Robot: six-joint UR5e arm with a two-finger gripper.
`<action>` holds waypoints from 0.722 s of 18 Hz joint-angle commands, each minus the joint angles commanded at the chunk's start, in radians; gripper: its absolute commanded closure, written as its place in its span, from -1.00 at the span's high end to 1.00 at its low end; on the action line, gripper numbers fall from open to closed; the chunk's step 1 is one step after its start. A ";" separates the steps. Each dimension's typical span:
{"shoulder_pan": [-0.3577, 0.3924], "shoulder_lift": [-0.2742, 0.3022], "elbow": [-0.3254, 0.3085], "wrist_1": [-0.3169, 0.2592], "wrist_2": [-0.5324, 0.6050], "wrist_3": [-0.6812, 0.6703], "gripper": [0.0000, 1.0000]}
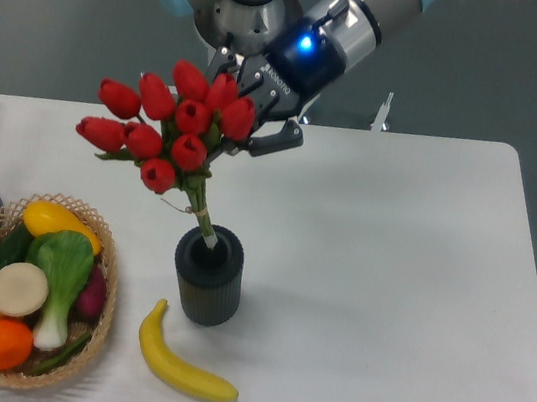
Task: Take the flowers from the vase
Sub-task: 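Lift the gripped tulips straight up out of the black vase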
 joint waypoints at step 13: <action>0.139 0.020 0.031 0.002 -0.031 -0.034 -0.29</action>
